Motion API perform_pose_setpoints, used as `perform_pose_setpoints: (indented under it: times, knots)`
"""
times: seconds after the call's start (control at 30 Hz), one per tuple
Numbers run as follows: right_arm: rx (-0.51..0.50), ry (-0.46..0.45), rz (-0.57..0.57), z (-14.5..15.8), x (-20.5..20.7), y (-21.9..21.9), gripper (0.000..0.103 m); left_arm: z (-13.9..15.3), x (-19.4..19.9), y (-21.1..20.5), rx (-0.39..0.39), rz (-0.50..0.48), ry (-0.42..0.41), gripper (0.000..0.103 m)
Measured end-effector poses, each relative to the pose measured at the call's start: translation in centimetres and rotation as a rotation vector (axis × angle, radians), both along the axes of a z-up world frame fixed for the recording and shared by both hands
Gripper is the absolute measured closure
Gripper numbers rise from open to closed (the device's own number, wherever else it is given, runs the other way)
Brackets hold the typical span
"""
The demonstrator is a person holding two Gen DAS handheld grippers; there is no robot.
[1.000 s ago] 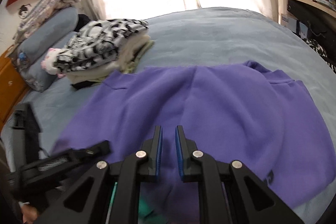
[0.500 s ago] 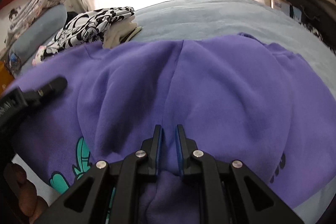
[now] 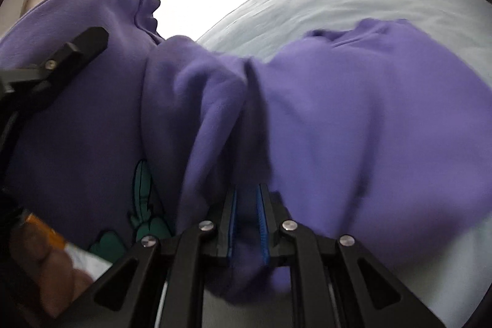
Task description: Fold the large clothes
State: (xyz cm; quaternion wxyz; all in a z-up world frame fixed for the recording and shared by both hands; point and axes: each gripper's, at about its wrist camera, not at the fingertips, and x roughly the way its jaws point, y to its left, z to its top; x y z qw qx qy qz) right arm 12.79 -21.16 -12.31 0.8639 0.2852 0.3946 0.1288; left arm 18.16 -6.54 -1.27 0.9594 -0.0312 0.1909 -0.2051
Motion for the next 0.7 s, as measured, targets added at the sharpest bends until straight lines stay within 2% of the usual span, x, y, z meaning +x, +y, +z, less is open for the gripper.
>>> perform_pose_setpoints:
  times: [0.1, 0.23, 0.33, 0.53, 0.63, 0.7]
  knots:
    - [0.004, -0.019, -0.095, 1.2, -1.8, -3.8, 0.091, 0.4, 0.1, -2.9, 0.021, -0.036, 0.002, 0.084]
    - [-0.064, -0.048, -0.271, 2.5, -3.8, -8.7, 0.091, -0.3, 0.0, -7.7, 0.071, -0.09, 0.026, 0.084]
    - [-0.118, -0.002, -0.381, 2.3, -4.3, -11.6, 0.091, -1.5, 0.1, -11.2, 0.123, -0.129, 0.06, 0.084]
    - [-0.094, 0.066, -0.533, 0.6, -5.9, -15.4, 0.09, -5.9, 0.8, -17.7, 0.289, -0.173, 0.123, 0.084]
    - [-0.089, 0.073, -0.574, 0.5, -6.6, -16.8, 0.09, -9.0, 2.1, -20.1, 0.343, -0.198, 0.206, 0.084]
    - [-0.08, 0.082, -0.591, 0.2, -6.9, -17.5, 0.091, -10.3, 2.5, -21.0, 0.372, -0.201, 0.221, 0.084]
